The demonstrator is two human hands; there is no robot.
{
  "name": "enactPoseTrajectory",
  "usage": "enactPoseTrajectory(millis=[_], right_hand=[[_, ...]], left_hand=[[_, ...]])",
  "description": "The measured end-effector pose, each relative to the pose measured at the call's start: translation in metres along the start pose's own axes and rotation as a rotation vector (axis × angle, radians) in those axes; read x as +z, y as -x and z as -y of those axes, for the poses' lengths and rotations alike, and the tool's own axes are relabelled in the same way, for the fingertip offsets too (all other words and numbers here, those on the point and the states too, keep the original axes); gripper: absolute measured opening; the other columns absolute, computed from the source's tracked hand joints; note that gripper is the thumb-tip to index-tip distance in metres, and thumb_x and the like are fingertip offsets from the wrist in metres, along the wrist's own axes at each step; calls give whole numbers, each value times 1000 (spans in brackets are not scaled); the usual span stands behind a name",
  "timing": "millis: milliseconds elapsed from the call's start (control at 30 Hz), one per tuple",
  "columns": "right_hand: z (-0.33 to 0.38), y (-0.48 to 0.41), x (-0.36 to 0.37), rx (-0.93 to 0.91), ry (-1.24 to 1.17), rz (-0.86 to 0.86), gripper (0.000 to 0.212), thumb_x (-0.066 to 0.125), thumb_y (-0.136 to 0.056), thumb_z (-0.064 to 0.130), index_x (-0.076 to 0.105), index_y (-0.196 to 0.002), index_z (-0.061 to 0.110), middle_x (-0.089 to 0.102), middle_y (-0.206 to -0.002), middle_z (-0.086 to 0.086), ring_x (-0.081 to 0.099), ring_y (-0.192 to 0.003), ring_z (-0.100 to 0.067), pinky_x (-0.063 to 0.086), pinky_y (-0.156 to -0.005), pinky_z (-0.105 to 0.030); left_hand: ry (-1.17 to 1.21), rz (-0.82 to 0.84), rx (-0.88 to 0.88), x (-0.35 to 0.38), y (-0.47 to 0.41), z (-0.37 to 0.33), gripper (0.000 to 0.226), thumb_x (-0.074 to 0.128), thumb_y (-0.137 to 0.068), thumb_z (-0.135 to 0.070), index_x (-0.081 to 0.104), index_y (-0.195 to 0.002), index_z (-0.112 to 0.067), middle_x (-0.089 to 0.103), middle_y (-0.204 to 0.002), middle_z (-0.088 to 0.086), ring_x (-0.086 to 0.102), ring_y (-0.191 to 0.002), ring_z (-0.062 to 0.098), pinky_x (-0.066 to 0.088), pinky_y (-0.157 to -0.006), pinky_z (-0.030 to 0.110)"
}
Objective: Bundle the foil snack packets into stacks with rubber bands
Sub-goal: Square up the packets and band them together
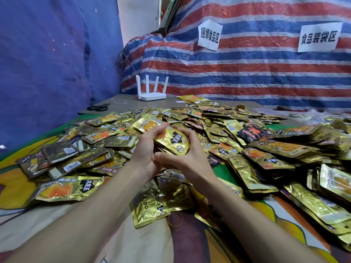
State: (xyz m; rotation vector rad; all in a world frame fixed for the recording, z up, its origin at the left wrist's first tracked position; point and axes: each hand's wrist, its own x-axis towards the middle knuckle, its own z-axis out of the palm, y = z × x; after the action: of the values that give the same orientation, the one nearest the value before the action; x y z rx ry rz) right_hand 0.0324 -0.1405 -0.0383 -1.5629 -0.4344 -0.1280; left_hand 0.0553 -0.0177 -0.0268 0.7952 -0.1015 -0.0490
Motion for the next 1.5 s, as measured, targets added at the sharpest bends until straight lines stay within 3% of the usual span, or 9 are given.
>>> enactPoseTrajectory(millis=[400, 500, 667, 867, 1000, 1133, 1267, 1400, 1500], right_hand=[[6, -7, -17, -100, 162, -47, 68, 93, -63, 9, 65, -124, 22, 68, -105, 16, 61, -85, 19, 43, -70, -1], [6, -8, -19, -151, 254, -101, 76, 95, -61, 19, 61, -128, 31, 61, -119, 18, 50, -100, 26, 38, -81, 3], [7, -6, -18, -211, 346, -36, 80, 96, -59, 22, 60, -130, 30, 54, -116, 33, 52, -112, 17, 41, -95, -6], [6, -7, -16, -78, 261, -6, 73, 94, -61, 14, 51, -119, 23, 56, -114, 5, 61, -100, -1, 59, -88, -34], [7, -6, -12, -28, 68, 37, 63, 75, -63, 22, 57, -123, 15, 61, -123, 7, 64, -100, 1, 55, -83, -24], [3, -11, -14, 118, -99, 3, 41, 79, -78, 16, 68, -117, 15, 71, -117, -14, 70, -97, -25, 56, -76, -39], [-4, -15, -16, 277, -113, 27, 39, 79, -80, 10, 70, -117, 21, 71, -115, -19, 68, -107, -35, 53, -84, -49], [1, -18, -21, 401, -333, 87, 41, 79, -79, 5, 69, -118, 13, 76, -100, -9, 74, -89, -26, 59, -73, -42], [7, -15, -23, 403, -332, 169, 32, 73, -83, 1, 67, -114, 11, 73, -88, -7, 71, -70, -17, 55, -56, -28]], left_hand=[[30, -68, -92, 3, 2, 6, 36, 76, -72, -23, 75, -102, -5, 63, -112, 10, 62, -105, 25, 48, -106, 37], [48, -56, -146, 5, 6, 9, 29, 76, -77, -24, 69, -97, -5, 65, -87, 3, 66, -78, 18, 57, -71, 24], [51, -17, -164, 2, 5, 5, 32, 65, -94, -28, 75, -111, -4, 69, -122, 18, 70, -107, 37, 57, -95, 46], [55, 12, -65, 5, 5, 2, 35, 67, -73, -8, 66, -107, 2, 63, -116, 23, 69, -97, 36, 55, -91, 53], [84, 27, -50, -1, 4, -1, 27, 66, -76, -3, 72, -102, 2, 68, -113, 20, 68, -106, 37, 53, -97, 53], [28, 21, -58, -2, 5, -1, 39, 68, -80, -15, 67, -116, 0, 69, -118, 23, 68, -110, 42, 49, -100, 59], [-3, -11, -16, -1, 5, -2, 57, 73, -76, -44, 64, -121, -10, 73, -104, 15, 73, -87, 32, 60, -75, 47], [3, -72, 196, -7, 0, -4, 56, 78, -73, -24, 61, -123, -43, 72, -115, 13, 71, -96, 35, 58, -76, 51], [-88, 30, 186, -4, 4, -4, 13, 76, -80, -29, 75, -91, -35, 70, -92, 8, 69, -81, 28, 58, -68, 42]])
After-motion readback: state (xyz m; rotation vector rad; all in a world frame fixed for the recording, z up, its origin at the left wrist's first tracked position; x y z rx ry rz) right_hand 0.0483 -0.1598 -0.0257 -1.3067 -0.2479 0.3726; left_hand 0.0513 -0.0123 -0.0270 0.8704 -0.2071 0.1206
